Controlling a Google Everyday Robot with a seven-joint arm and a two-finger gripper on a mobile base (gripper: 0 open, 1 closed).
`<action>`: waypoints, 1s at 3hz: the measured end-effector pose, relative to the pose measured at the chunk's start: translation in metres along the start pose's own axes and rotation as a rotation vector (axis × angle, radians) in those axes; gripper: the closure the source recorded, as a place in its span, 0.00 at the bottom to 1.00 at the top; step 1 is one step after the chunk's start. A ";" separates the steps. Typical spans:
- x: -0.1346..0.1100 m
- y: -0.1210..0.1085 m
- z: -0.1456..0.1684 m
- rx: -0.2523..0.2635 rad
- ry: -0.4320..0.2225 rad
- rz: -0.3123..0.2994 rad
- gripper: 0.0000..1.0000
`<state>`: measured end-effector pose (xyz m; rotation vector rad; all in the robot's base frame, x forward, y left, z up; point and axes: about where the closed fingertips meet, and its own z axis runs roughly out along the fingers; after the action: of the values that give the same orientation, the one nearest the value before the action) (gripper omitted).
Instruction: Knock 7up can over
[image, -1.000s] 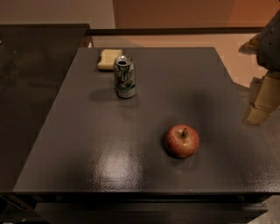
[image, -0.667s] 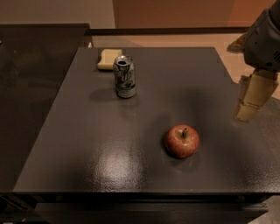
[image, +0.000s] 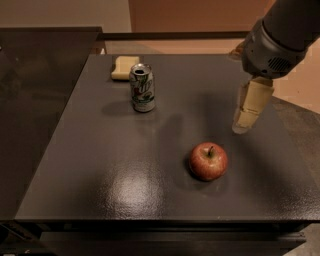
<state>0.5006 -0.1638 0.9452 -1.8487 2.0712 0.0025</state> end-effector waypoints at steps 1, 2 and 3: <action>-0.012 -0.014 0.018 -0.003 -0.031 -0.015 0.00; -0.040 -0.029 0.037 -0.012 -0.081 -0.030 0.00; -0.066 -0.038 0.051 -0.028 -0.130 -0.032 0.00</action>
Offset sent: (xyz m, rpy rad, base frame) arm 0.0674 0.0782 -0.0254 0.1261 -0.0050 0.0809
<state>0.5557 -0.0935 0.9245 -1.8468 1.9631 0.1403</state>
